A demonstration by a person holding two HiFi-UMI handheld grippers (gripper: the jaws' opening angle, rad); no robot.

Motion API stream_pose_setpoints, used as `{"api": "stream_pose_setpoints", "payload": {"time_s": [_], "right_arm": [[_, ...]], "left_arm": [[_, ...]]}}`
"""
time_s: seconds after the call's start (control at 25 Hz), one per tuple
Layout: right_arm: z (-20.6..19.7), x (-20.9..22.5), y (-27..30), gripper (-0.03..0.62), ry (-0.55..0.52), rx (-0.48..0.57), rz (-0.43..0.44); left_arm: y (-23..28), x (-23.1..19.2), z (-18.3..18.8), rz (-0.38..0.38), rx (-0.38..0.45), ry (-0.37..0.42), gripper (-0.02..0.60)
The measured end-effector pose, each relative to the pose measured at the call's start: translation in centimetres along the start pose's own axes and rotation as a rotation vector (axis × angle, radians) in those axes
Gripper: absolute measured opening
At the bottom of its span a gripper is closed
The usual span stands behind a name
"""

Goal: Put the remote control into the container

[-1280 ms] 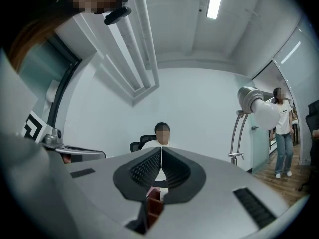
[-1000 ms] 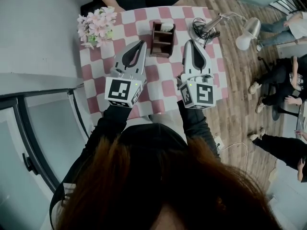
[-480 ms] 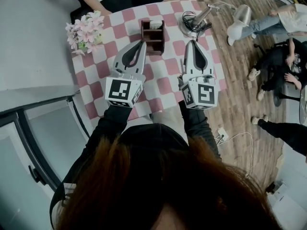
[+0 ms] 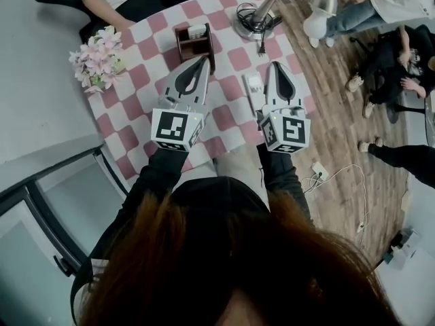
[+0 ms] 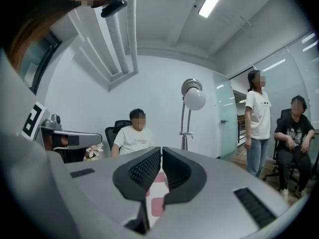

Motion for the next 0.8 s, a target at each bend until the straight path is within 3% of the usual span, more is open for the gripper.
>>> {"api": "stream_pose_setpoints", "payload": {"time_s": [0.36, 0.8], "right_arm": [[-4.4, 1.9, -0.3, 0.023, 0.022, -0.118, -0.055], [-9.9, 2.7, 0.8, 0.026, 0.062, -0.303, -0.020]], "left_arm": [[2.2, 1.3, -1.9, -0.057, -0.039, -0.019, -0.002], [4.3, 1.6, -3.6, -0.084, -0.073, -0.031, -0.002]]}}
Point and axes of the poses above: the fingertips, and each gripper's own axes: y forward along the fingers, x to its right, z out of its top, the point moved 4 cm from there along -y, backward along the fingers, and after that the axes turned 5 degrees about z, right-handed, at the moved point
